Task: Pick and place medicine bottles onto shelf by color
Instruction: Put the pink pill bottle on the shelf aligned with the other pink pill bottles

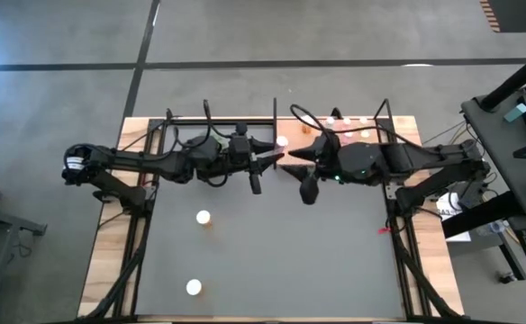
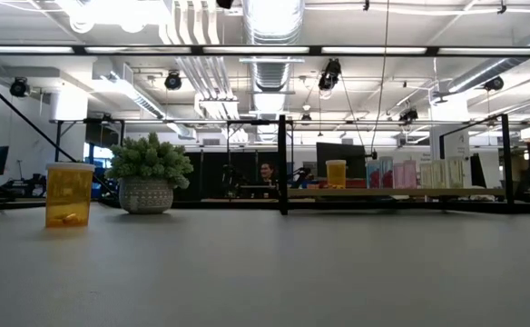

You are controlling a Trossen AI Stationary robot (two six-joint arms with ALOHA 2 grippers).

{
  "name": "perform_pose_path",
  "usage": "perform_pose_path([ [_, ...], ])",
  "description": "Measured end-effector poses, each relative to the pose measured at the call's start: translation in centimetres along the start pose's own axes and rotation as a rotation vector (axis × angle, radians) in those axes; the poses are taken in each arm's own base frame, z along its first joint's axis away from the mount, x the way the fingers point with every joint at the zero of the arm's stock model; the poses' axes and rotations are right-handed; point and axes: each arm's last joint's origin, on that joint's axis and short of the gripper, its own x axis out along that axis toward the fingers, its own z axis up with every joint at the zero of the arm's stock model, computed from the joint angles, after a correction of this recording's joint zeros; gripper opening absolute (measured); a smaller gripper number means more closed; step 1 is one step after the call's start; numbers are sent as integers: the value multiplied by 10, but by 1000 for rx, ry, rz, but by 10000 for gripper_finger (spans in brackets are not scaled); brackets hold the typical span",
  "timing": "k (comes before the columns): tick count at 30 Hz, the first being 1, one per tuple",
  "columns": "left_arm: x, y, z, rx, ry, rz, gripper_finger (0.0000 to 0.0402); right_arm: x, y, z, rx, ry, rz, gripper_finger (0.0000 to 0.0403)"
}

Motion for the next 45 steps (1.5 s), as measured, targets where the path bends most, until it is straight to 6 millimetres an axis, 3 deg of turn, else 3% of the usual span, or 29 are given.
perform_pose_path([
  [5,0,-3,-3,-37,35,-90,90,-13,-7,5,-15,139,88,226],
  [12,9,-9,-20,-235,115,-200,90,-34,-15,20,-92,301,37,228],
  [17,18,-18,-34,-365,170,-304,90,-42,-12,27,-102,414,145,228],
  [28,25,-42,-38,-421,113,-446,90,-18,2,13,-197,619,333,228],
  [45,23,-63,-51,-499,195,-521,90,3,15,13,-159,576,398,228],
])
